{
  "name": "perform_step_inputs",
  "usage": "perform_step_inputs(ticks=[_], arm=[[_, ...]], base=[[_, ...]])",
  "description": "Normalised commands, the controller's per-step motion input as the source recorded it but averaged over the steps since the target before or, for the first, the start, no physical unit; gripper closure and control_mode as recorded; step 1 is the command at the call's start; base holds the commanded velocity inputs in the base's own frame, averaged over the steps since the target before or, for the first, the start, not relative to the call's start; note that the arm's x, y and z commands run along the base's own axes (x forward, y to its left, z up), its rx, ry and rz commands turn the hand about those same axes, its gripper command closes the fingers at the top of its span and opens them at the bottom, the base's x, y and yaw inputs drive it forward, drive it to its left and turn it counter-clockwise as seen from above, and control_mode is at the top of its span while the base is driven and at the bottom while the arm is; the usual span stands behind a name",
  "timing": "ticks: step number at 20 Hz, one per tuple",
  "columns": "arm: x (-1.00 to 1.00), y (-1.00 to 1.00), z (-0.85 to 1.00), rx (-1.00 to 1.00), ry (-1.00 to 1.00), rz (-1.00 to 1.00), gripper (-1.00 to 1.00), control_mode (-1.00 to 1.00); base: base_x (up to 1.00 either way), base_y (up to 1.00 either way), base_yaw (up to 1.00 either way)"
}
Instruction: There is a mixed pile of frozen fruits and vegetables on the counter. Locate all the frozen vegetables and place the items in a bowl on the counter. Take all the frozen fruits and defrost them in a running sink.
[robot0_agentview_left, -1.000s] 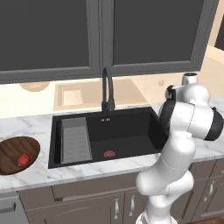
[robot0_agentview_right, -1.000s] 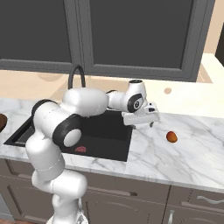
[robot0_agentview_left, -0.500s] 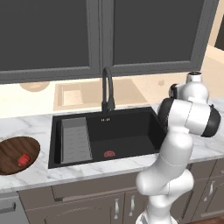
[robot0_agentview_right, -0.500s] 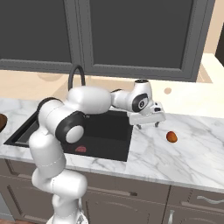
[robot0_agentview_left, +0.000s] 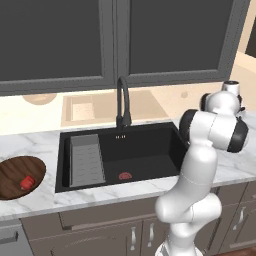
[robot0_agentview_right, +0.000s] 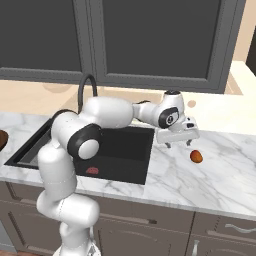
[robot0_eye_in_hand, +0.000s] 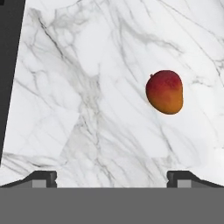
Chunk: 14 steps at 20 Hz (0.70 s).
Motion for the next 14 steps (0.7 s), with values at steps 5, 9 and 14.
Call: perform_step_inputs(ticks=[5, 9, 14], arm=[[0.0, -0.24, 0.0, 0.0, -0.01, 0.02, -1.0, -1.0], [0.03, -0.22, 0.0, 0.0, -0.01, 0.01, -1.0, -1.0], [0.11, -0.22, -0.08, 0.02, 0.0, 0.0, -1.0, -1.0]], base=[[0.0, 0.0, 0.0], [0.0, 0.0, 0.0], [0.0, 0.0, 0.0]])
